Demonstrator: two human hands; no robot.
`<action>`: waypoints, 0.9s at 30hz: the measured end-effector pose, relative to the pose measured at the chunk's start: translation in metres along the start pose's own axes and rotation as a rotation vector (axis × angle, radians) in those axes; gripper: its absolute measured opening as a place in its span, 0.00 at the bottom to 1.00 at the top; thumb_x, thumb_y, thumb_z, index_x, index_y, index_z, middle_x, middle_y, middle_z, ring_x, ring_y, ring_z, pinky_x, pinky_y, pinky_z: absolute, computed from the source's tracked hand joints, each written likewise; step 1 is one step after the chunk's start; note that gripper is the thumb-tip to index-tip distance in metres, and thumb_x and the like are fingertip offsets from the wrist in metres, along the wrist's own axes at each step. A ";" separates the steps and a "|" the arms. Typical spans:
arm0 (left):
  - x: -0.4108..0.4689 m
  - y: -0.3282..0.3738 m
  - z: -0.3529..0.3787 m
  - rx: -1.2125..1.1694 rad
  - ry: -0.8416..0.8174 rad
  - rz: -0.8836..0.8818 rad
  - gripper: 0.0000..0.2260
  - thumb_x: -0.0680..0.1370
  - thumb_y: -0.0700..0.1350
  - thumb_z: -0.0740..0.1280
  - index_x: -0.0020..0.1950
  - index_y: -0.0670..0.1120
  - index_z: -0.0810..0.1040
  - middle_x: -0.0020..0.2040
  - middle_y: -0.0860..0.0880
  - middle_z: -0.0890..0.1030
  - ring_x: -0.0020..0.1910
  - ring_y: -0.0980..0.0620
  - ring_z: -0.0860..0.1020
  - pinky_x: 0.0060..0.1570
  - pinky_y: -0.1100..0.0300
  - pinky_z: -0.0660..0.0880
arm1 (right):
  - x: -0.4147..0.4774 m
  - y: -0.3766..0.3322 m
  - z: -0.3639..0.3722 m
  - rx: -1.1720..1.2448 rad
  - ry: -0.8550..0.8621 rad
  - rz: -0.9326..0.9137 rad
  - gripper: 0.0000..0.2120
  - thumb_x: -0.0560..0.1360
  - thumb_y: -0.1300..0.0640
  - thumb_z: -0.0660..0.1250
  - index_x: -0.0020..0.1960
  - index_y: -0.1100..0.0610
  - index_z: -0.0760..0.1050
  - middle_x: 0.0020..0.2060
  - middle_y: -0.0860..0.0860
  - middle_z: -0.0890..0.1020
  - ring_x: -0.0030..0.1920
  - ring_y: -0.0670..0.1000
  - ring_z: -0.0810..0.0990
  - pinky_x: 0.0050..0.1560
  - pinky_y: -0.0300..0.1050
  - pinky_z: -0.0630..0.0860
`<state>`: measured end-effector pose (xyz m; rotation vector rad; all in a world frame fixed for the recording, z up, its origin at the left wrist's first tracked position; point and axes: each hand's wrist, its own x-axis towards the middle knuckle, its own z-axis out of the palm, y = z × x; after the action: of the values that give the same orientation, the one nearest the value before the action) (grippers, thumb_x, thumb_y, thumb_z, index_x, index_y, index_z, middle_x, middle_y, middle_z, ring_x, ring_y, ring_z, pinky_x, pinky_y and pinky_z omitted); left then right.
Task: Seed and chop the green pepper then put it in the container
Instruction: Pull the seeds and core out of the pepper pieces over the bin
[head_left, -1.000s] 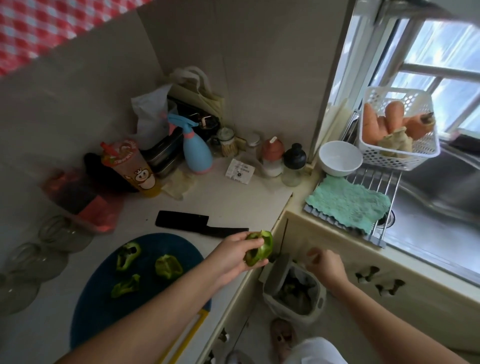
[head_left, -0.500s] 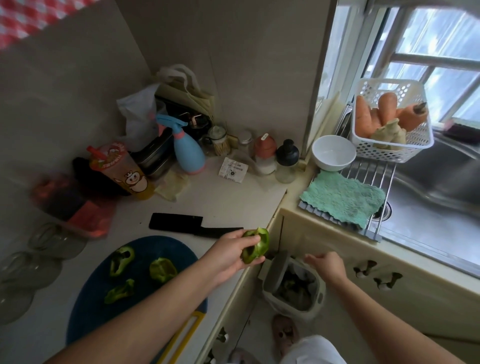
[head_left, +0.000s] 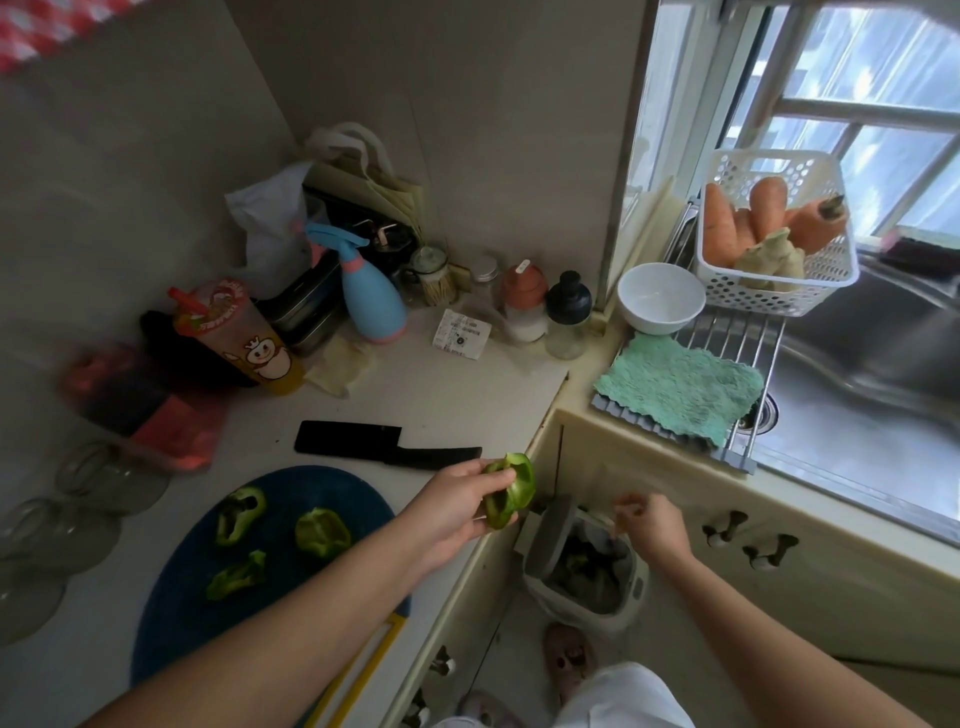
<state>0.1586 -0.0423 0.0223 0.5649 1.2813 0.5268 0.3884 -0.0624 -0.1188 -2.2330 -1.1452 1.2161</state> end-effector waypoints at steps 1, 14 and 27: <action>0.000 0.000 0.000 0.003 -0.001 0.003 0.14 0.76 0.40 0.67 0.62 0.43 0.74 0.59 0.41 0.77 0.57 0.45 0.78 0.54 0.54 0.78 | -0.001 -0.001 0.000 0.024 0.004 0.003 0.09 0.77 0.58 0.65 0.53 0.60 0.80 0.40 0.55 0.84 0.38 0.47 0.79 0.33 0.38 0.69; -0.009 -0.010 0.004 0.010 0.007 0.005 0.18 0.77 0.39 0.66 0.66 0.41 0.71 0.59 0.41 0.77 0.56 0.46 0.78 0.48 0.58 0.79 | -0.009 0.007 0.004 -0.074 -0.094 -0.003 0.18 0.71 0.68 0.68 0.60 0.59 0.77 0.52 0.54 0.80 0.39 0.45 0.76 0.31 0.32 0.70; -0.023 -0.021 -0.024 0.010 0.130 0.037 0.07 0.76 0.40 0.67 0.53 0.47 0.77 0.54 0.43 0.81 0.52 0.48 0.79 0.45 0.58 0.78 | -0.035 -0.039 0.003 -0.178 -0.073 -0.272 0.15 0.68 0.59 0.75 0.54 0.57 0.80 0.42 0.50 0.83 0.38 0.44 0.77 0.37 0.35 0.75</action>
<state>0.1311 -0.0704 0.0207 0.5714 1.3996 0.5960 0.3559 -0.0662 -0.0772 -2.0802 -1.5824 1.1295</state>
